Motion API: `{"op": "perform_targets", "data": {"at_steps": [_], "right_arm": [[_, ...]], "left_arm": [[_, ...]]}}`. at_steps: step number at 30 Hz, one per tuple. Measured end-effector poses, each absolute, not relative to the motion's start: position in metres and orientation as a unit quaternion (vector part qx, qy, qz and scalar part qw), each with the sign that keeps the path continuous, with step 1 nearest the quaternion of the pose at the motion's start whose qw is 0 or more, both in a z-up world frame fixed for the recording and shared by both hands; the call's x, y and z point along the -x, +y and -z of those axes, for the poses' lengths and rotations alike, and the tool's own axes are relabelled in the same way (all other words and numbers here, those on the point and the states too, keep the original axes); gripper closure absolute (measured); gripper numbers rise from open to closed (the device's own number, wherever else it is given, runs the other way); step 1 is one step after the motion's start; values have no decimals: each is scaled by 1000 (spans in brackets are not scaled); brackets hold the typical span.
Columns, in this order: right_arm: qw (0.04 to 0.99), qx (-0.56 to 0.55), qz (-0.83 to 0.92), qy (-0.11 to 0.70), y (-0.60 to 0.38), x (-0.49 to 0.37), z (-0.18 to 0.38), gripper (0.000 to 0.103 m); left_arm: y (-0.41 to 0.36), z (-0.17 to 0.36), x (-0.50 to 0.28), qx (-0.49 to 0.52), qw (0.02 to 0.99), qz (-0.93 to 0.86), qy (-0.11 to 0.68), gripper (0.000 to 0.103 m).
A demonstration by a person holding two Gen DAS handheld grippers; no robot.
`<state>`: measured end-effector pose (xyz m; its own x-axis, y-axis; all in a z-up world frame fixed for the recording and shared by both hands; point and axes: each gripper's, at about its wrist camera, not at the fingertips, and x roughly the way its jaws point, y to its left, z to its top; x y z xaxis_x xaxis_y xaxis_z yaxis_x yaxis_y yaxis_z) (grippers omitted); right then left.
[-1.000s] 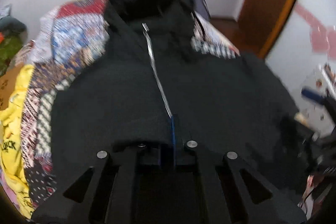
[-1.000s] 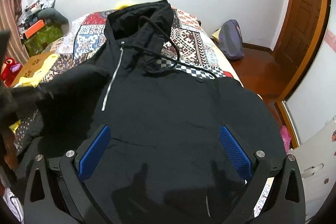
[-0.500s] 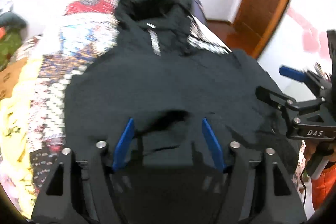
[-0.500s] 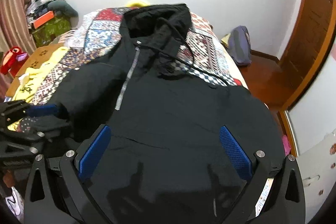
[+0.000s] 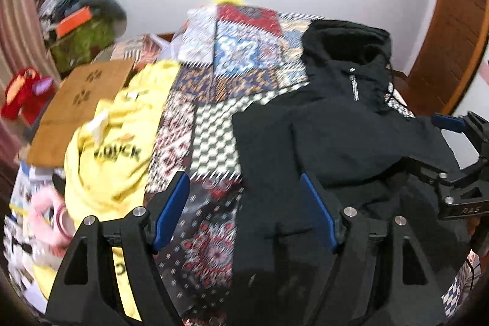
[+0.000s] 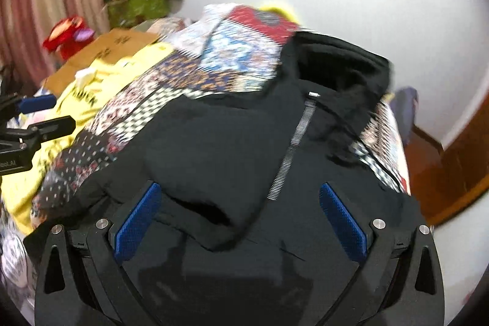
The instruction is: Fold large clothes
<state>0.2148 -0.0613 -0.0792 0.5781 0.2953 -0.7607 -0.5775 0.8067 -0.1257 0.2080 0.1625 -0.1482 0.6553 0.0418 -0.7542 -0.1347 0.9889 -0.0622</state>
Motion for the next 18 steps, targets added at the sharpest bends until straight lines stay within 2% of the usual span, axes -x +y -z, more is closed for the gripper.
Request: {"op": "perform_targets", "data": {"at_steps": [6,11,13,17,18], "right_arm": [[828,244,-300,406,-3,-216,107,1],[795,290,-303,439,27,-229,140,5],[784,302,-301,452,33,-233,153,19],[771,299,-307,470,33,-242,166,40],[772,295,-309,471,32,-243,166,50]], "left_arm": [[182,176,-195,65,896,-62,434,29],[190,192,-192,78,889,-64,447,29],[193,196,-192,84,886,-62,451,29],[193,204,-195,87,882,-63,458,29],[191,204,-195,88,882,-63,458,29]]}}
